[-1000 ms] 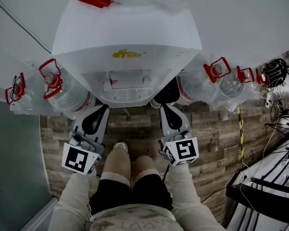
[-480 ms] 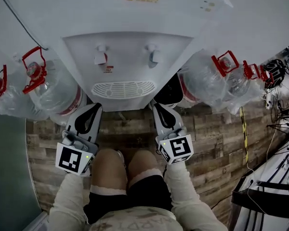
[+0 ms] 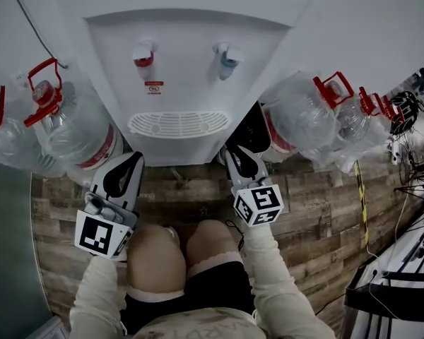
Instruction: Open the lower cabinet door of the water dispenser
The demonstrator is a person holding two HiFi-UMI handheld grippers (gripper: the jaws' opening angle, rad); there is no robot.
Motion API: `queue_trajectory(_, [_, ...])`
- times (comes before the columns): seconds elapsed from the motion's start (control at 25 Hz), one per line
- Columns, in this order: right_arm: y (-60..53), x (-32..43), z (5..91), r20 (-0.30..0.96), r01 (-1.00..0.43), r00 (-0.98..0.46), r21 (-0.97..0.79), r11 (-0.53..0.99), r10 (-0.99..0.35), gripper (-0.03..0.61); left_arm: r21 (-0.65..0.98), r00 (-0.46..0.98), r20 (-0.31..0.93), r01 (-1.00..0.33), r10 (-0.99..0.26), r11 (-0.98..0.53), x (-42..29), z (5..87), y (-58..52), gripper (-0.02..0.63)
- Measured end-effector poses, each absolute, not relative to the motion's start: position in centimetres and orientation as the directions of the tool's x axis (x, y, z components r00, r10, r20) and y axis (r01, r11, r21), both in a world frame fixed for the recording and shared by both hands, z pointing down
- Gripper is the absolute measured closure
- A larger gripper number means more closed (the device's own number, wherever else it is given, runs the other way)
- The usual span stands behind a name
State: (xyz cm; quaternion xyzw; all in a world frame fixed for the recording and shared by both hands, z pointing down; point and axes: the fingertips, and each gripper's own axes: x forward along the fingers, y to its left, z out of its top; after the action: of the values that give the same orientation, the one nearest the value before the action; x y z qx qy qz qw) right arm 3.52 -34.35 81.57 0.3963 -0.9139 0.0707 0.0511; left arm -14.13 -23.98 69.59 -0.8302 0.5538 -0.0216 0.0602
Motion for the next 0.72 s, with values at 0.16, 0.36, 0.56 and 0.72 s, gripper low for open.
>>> queue_trajectory(0.16, [-36.3, 3.6, 83.8, 0.198, -0.734, -0.675, -0.089, 0.673, -0.710, 0.432, -0.138, 0.390, -0.024, -0.913, -0.921, -0.383, -14.0, 69.7, -24.0, 0.612])
queue_trajectory(0.36, [-38.5, 2.3, 85.9, 0.250, -0.709, -0.697, -0.106, 0.697, -0.672, 0.328, -0.136, 0.385, -0.015, -0.915, -0.923, -0.379, -14.2, 70.1, -23.9, 0.612])
queue_trajectory(0.56, [-40.1, 1.2, 86.7, 0.262, -0.688, -0.719, -0.137, 0.712, -0.644, 0.281, -0.140, 0.369, -0.008, -0.921, -0.929, -0.365, -14.9, 70.3, -23.7, 0.612])
queue_trajectory(0.72, [-40.2, 0.8, 86.9, 0.255, -0.664, -0.743, -0.166, 0.729, -0.619, 0.279, -0.145, 0.357, -0.004, -0.924, -0.934, -0.353, -15.4, 70.4, -23.6, 0.612])
